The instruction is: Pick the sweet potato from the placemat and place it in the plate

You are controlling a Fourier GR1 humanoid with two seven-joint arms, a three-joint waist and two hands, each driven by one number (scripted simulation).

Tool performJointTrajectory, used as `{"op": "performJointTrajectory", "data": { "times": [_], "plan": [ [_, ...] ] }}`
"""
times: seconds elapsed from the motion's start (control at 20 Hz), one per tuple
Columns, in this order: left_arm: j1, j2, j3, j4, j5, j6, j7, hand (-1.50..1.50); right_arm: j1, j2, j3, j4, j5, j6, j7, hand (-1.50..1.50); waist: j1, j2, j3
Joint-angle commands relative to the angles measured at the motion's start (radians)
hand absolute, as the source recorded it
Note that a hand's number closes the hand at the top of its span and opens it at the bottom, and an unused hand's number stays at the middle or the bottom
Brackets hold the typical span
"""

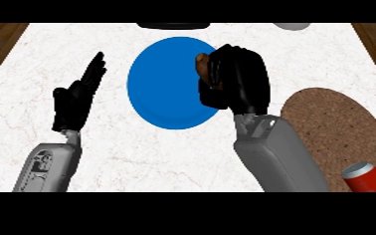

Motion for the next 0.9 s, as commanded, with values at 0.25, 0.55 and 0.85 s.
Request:
{"op": "performJointTrajectory", "data": {
  "times": [0.25, 0.55, 0.85],
  "plan": [
    [-0.015, -0.003, 0.007, -0.038, 0.006, -0.009, 0.054, 0.0, -0.279, 0.005, 0.091, 0.535, -0.097, -0.188, 0.02, 1.5, 0.026, 0.005, 0.0],
    [-0.041, -0.036, -0.022, 0.042, -0.039, 0.01, -0.027, 0.0, -0.349, 0.005, 0.158, 0.763, -0.276, -0.327, 0.05, 1.5, 0.036, 0.011, 0.0],
    [-0.042, -0.06, -0.037, 0.03, -0.027, -0.002, -0.026, 0.0, -0.365, 0.005, 0.184, 0.901, -0.495, -0.448, -0.091, -1.5, 0.054, 0.015, 0.001]
  ]
}}
